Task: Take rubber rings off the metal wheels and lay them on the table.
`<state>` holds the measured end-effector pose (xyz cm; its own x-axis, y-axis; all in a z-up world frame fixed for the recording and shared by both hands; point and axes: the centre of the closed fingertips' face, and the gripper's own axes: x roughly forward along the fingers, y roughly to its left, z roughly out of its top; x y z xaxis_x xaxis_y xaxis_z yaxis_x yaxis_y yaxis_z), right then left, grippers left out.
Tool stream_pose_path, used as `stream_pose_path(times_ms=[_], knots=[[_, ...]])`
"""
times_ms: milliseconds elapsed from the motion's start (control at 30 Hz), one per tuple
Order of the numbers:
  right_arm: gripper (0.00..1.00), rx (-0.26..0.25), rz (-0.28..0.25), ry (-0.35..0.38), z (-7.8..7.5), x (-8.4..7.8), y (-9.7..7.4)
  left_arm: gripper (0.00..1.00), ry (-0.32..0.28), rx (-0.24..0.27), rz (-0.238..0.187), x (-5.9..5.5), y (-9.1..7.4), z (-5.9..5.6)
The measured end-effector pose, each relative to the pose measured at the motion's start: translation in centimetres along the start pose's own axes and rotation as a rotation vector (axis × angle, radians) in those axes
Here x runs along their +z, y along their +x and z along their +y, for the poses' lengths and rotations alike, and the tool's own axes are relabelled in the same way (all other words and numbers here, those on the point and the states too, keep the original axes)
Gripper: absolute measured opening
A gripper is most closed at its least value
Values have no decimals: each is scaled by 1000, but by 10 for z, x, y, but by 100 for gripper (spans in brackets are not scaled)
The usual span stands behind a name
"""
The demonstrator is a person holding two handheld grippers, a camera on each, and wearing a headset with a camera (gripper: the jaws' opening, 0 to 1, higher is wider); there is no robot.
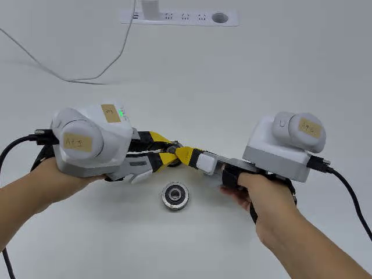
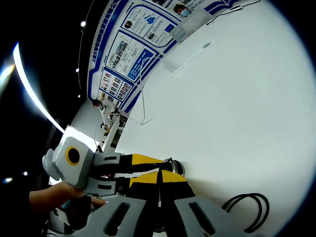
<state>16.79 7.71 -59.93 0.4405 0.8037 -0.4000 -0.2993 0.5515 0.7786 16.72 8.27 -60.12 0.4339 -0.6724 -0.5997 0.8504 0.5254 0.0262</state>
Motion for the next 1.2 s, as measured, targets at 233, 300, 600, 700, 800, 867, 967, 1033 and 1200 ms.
stream_pose_path(times_ms=[233, 300, 600, 700, 800, 867, 967, 1033, 1200], knots=[[0, 25, 10, -10, 3, -1, -2, 12, 0, 0, -5, 0, 0, 0], [0, 34, 12, -9, 5, -1, -2, 12, 0, 0, -6, 0, 0, 0], [0, 37, 5, 4, 7, -1, -3, 13, 13, 1, -4, 0, -1, 0], [0, 14, -6, 21, 5, 1, -3, 13, 19, 3, 0, 1, -1, 0], [0, -9, -13, 52, 2, 1, -2, 13, 24, 7, 3, 0, 0, 1], [0, -24, -20, 69, 0, 2, -2, 13, 23, 12, 4, 0, 0, 2], [1, -44, -25, 79, -2, 3, -3, 13, 29, 12, 13, 0, 1, 2], [1, -53, -28, 96, -3, 3, -3, 13, 22, 13, 20, 0, 1, 2], [1, -50, -31, 106, -2, 3, -2, 14, 32, 18, 33, 1, -1, 2]])
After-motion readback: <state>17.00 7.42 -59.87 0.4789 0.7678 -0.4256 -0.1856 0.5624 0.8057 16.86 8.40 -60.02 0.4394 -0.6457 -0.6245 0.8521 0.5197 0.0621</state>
